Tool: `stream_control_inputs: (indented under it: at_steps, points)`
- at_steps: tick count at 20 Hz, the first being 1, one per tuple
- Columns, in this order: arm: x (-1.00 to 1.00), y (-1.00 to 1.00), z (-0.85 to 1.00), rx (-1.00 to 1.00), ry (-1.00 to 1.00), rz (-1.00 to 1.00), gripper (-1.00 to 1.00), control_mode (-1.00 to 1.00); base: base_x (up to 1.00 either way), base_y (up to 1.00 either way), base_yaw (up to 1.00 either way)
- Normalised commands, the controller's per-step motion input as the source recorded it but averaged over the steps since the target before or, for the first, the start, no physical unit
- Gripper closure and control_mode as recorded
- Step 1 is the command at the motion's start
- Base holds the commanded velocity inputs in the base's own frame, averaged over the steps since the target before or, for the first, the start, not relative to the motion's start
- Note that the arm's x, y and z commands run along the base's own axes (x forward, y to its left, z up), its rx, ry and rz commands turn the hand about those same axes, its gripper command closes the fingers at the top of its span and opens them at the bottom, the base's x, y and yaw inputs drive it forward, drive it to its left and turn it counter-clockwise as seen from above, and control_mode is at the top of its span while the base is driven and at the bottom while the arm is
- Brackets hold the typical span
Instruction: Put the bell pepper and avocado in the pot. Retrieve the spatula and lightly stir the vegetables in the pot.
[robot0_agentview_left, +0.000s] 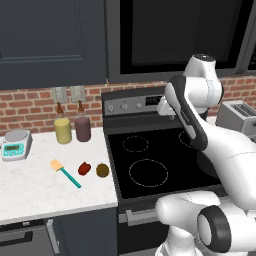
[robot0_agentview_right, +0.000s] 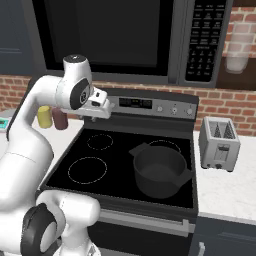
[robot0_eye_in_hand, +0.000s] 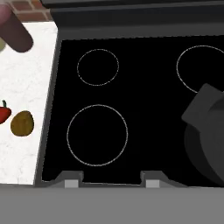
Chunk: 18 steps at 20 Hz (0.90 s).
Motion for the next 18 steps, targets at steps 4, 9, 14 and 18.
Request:
stream_control_inputs:
  at_steps: [4, 9, 14, 18]
  points:
    - [-0.23, 0.00, 0.00, 0.00, -0.09, 0.00, -1.00, -1.00, 0.00, 0.00, 0.00]
    - [-0.90, 0.09, -0.05, 0.00, -0.15, 0.02, -1.00, -1.00, 0.00, 0.00, 0.00]
    - [-0.77, 0.57, -0.15, -0.03, -0.05, 0.09, -1.00, -1.00, 0.00, 0.00, 0.00]
    - [-0.21, 0.90, -0.36, -0.10, 0.00, 0.06, -1.00, -1.00, 0.00, 0.00, 0.00]
